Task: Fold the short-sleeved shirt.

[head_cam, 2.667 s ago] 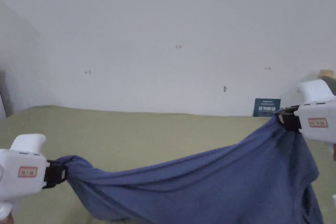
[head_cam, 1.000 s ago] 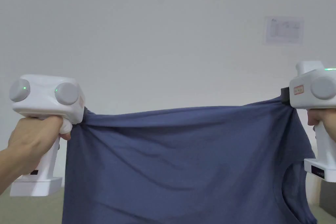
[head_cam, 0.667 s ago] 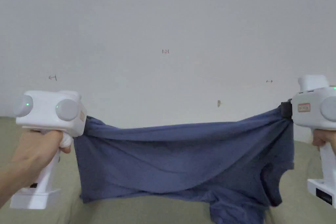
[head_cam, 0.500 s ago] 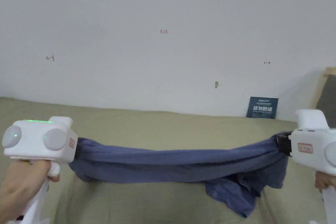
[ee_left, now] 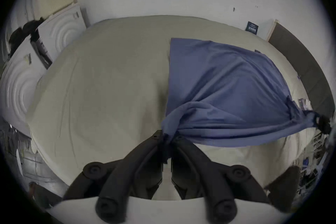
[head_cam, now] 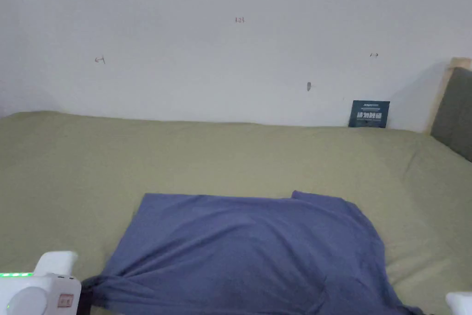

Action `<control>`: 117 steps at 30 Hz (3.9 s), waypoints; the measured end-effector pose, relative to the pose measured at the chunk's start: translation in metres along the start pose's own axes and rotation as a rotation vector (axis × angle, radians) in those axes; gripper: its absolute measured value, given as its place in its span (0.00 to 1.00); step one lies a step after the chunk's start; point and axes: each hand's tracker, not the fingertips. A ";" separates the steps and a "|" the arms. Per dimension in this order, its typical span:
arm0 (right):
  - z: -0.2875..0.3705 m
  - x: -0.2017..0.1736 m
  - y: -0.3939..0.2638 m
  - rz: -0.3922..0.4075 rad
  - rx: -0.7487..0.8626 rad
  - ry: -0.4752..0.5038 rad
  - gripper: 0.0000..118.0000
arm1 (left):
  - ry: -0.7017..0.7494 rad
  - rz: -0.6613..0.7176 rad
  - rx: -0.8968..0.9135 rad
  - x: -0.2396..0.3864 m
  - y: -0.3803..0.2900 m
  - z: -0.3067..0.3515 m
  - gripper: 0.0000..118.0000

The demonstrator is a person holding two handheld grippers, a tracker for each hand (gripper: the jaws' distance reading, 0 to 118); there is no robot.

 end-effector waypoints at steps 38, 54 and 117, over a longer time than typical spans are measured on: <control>0.036 -0.016 -0.060 -0.032 -0.089 -0.018 0.00 | -0.004 0.055 -0.093 -0.043 -0.104 0.001 0.95; 0.023 0.003 -0.061 -0.027 -0.147 -0.025 0.00 | -0.006 0.040 -0.097 -0.017 -0.095 0.001 0.03; -0.116 0.040 0.075 -0.071 -0.226 -0.020 0.54 | -0.010 0.083 0.009 -0.006 0.052 -0.055 0.13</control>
